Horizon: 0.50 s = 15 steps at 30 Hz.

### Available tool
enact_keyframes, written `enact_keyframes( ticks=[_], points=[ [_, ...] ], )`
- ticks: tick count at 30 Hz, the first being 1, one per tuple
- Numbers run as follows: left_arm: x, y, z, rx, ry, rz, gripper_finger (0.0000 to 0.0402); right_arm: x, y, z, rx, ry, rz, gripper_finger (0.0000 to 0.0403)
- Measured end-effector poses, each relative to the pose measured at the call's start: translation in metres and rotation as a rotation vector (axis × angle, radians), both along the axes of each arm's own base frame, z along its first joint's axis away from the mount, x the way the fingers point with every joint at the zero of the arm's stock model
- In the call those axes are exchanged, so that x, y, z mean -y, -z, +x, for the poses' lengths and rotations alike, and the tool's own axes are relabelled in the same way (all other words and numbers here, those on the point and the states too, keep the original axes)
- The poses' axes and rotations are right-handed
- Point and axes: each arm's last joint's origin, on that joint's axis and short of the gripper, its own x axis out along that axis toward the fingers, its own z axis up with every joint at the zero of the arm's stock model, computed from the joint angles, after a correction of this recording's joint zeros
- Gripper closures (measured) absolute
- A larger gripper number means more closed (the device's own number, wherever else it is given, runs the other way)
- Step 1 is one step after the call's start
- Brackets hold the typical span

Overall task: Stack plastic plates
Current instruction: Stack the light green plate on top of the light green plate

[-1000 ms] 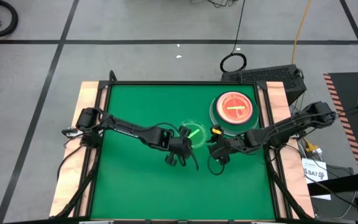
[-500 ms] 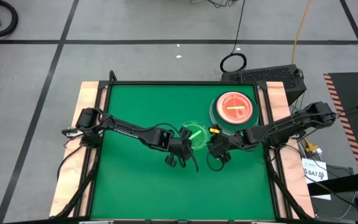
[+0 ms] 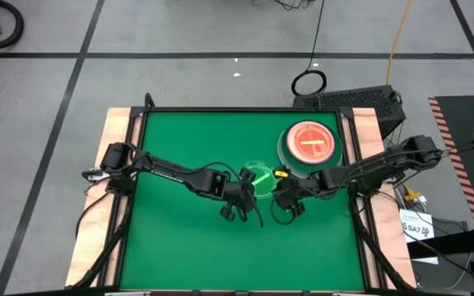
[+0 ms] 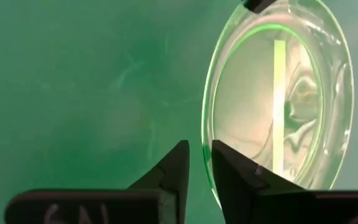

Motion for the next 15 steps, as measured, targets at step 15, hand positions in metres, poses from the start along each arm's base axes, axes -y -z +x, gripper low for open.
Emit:
enact_keyframes(
  ticks=[15],
  points=[
    [-0.0028, -0.0021, 0.0033, 0.044, -0.041, -0.009, 0.0378, 0.0009, 0.0008, -0.0014, -0.017, 0.002, -0.004, 0.0399]
  ],
)
